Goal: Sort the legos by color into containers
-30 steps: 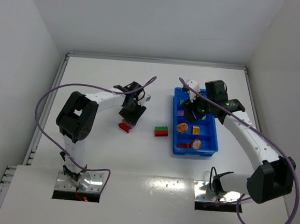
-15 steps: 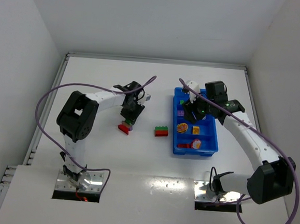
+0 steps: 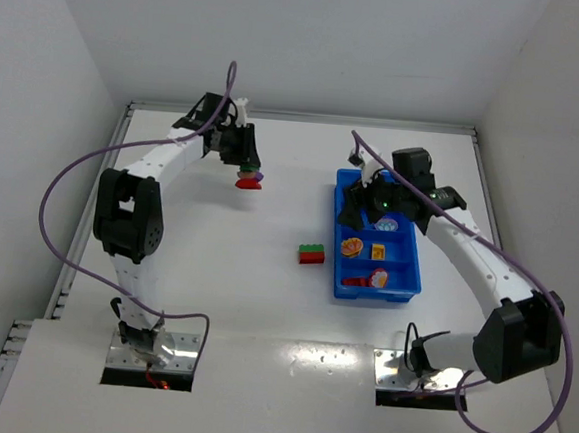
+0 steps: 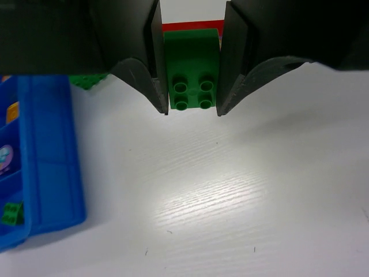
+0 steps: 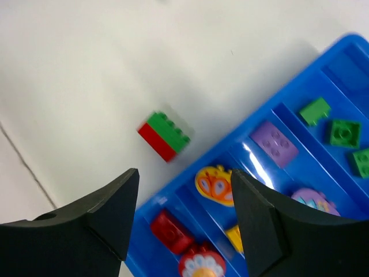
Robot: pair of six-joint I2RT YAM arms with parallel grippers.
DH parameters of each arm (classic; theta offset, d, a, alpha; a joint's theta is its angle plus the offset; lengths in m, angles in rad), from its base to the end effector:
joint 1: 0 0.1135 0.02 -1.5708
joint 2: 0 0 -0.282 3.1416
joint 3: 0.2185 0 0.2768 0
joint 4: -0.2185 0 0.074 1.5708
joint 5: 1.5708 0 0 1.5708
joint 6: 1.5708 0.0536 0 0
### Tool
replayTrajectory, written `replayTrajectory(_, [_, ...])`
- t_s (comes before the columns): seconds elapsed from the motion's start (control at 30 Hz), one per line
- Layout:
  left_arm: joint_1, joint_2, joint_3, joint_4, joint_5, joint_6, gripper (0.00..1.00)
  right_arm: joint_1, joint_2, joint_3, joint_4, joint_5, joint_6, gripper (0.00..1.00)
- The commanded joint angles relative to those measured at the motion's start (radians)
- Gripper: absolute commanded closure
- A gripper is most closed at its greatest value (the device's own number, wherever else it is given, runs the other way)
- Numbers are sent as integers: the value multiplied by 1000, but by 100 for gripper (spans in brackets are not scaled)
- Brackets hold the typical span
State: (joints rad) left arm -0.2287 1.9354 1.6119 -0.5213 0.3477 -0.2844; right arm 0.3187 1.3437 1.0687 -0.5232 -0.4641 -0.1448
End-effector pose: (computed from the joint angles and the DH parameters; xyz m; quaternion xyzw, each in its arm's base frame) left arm 0.4618 -0.1263 0.2549 0.0358 0.9221 -0.2452 0.2972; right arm 0.2944 0.1224 0.2853 -0.2914 0.8575 0.2441 0.3468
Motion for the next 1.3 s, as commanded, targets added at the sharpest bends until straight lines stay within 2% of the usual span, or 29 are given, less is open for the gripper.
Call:
replayTrajectory(0.0, [12, -6, -3, 81, 99, -175, 100, 13, 43, 65, 152, -120, 156, 34])
replayTrajectory(0.1, [22, -16, -26, 141, 100, -255, 100, 22, 77, 76, 297, -162, 285, 34])
replayTrajectory(0.2, [22, -16, -26, 176, 100, -363, 100, 43, 165, 88, 458, -185, 518, 33])
replayTrajectory(0.3, [22, -26, -26, 198, 100, -422, 100, 69, 231, 128, 534, -168, 611, 33])
replayTrajectory(0.43, [11, -35, -17, 207, 40, -432, 100, 91, 342, 217, 555, -157, 660, 33])
replayTrajectory(0.6, [2, -35, -7, 216, 40, -432, 100, 118, 461, 329, 555, -148, 697, 33])
replayTrajectory(0.9, [-8, -55, -17, 225, 62, -432, 100, 147, 555, 393, 546, -137, 688, 30])
replayTrajectory(1.0, [-8, -55, -17, 234, 71, -432, 100, 148, 575, 393, 546, -137, 688, 22])
replayTrajectory(1.27, [-8, -64, -35, 234, 91, -432, 100, 166, 633, 436, 555, -137, 688, 21])
